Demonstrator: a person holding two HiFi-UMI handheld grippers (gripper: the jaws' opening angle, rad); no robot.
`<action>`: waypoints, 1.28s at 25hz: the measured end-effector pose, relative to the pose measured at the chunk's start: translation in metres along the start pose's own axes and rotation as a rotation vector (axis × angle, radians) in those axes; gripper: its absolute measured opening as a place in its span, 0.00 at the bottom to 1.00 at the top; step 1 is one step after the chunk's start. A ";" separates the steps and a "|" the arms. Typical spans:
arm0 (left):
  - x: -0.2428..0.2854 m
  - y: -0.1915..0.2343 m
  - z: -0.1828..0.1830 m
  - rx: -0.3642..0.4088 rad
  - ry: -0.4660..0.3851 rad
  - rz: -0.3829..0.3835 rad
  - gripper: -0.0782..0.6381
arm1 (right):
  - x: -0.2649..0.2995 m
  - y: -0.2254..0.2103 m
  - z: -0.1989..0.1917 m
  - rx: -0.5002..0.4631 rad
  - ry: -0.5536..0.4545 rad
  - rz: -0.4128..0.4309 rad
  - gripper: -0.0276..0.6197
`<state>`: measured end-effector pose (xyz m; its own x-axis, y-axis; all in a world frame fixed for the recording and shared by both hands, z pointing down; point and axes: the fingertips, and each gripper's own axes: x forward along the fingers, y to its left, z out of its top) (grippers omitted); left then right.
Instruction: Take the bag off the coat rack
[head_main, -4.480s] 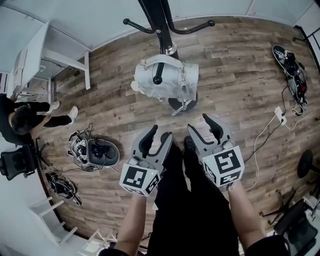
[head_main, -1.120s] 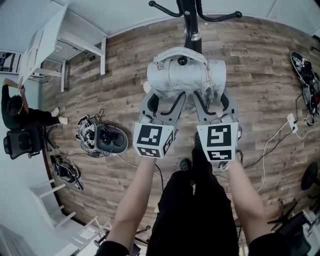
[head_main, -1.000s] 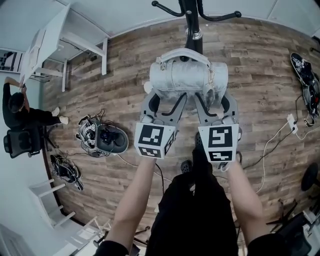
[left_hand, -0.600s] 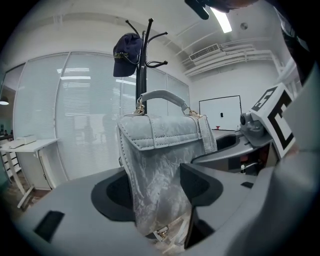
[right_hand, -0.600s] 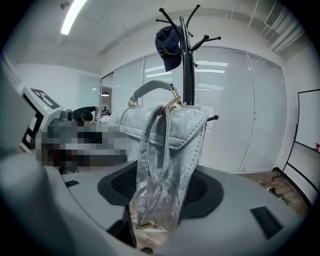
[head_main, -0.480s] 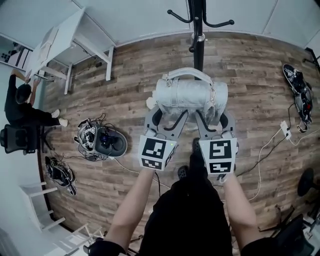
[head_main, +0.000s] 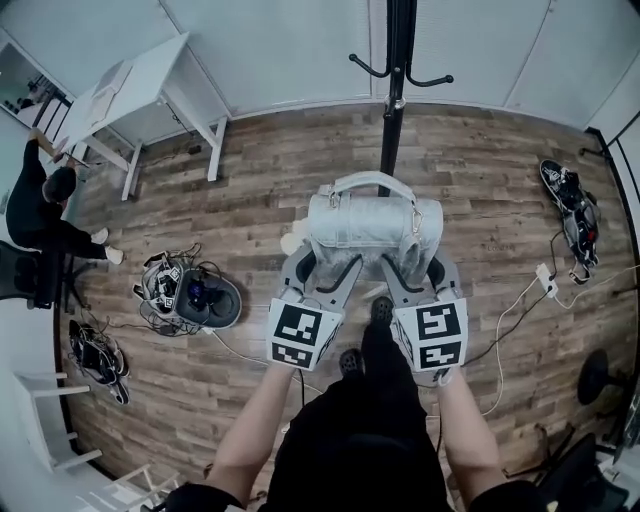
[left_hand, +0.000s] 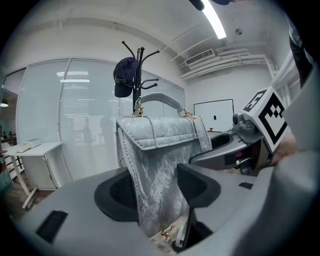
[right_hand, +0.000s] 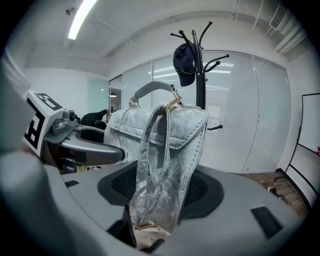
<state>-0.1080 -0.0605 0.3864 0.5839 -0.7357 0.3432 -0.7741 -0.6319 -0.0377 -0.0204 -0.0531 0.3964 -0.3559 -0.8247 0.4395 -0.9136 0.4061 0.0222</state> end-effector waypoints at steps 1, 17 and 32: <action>-0.007 -0.003 0.002 0.011 0.001 -0.003 0.46 | -0.006 0.003 0.002 -0.001 -0.003 0.005 0.43; -0.058 -0.047 0.037 0.098 -0.018 -0.015 0.43 | -0.074 0.013 0.019 -0.034 -0.061 0.025 0.45; -0.082 -0.074 0.037 0.092 -0.001 0.022 0.42 | -0.105 0.018 0.014 -0.075 -0.041 0.028 0.44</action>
<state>-0.0893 0.0380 0.3262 0.5671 -0.7501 0.3402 -0.7612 -0.6351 -0.1312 -0.0025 0.0351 0.3386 -0.3908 -0.8272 0.4037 -0.8861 0.4569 0.0785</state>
